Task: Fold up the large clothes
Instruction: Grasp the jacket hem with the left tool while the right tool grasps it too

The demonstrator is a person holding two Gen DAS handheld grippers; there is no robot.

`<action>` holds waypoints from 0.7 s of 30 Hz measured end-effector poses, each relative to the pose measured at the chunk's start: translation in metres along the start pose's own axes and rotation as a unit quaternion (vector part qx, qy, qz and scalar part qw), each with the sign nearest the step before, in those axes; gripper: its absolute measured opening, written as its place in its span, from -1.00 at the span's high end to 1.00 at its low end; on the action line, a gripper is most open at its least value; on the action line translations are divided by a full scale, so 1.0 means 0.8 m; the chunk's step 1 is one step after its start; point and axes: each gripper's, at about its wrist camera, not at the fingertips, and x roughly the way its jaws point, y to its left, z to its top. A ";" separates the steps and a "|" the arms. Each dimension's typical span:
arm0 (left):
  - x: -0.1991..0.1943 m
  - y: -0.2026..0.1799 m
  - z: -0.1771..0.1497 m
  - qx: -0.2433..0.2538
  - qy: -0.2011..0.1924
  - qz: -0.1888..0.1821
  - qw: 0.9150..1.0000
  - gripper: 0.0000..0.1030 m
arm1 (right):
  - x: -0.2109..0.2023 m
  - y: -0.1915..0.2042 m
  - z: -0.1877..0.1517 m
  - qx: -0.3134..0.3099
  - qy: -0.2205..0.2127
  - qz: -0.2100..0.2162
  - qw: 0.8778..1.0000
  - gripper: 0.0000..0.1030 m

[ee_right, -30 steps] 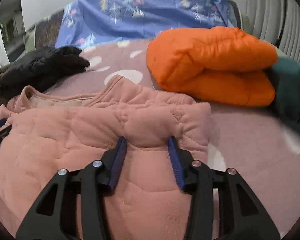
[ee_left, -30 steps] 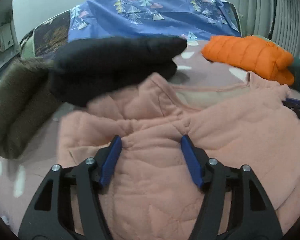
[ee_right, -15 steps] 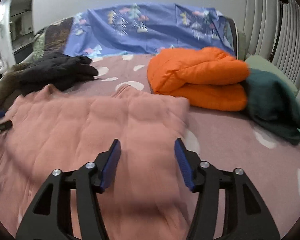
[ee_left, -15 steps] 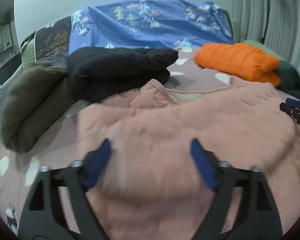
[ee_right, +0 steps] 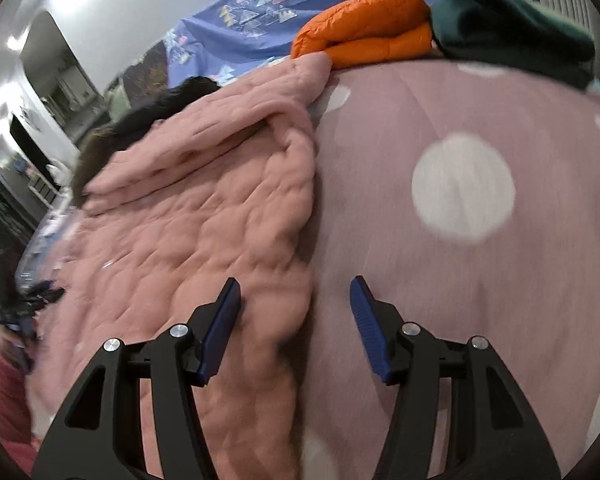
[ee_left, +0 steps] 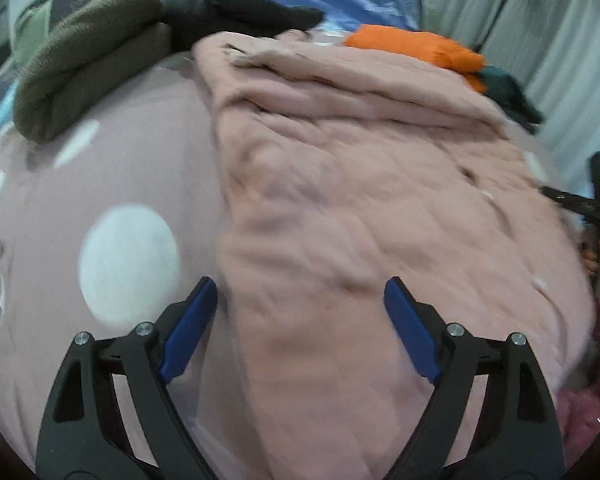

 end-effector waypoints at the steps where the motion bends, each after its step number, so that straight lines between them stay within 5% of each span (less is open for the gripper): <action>1: -0.006 -0.005 -0.010 0.003 0.002 -0.017 1.000 -0.57 | -0.005 0.000 -0.007 0.004 0.002 0.011 1.000 -0.12; 5: -0.027 -0.022 -0.051 0.019 0.005 -0.056 0.998 -0.45 | -0.026 0.009 -0.045 0.010 0.013 0.053 0.998 -0.12; 10: -0.049 -0.021 -0.080 -0.021 -0.001 -0.099 0.995 0.12 | -0.052 0.024 -0.095 0.005 0.017 0.080 0.997 -0.10; 11: -0.050 -0.021 -0.083 -0.029 -0.005 -0.096 0.995 0.21 | -0.055 0.025 -0.098 0.006 0.015 0.080 0.997 0.08; 12: -0.049 -0.022 -0.080 -0.037 -0.007 -0.090 0.995 0.42 | -0.057 0.027 -0.099 0.009 0.013 0.077 0.997 0.59; 13: -0.050 -0.023 -0.076 -0.047 -0.010 -0.082 0.996 0.70 | -0.058 0.027 -0.097 0.020 0.015 0.086 0.996 0.77; 18: -0.119 -0.051 -0.045 -0.032 -0.109 -0.105 0.988 0.81 | -0.128 0.056 -0.066 0.036 -0.065 0.146 0.986 0.80; 21: -0.144 -0.065 -0.045 -0.008 -0.125 -0.104 0.987 0.81 | -0.152 0.071 -0.062 0.006 -0.080 0.124 0.989 0.80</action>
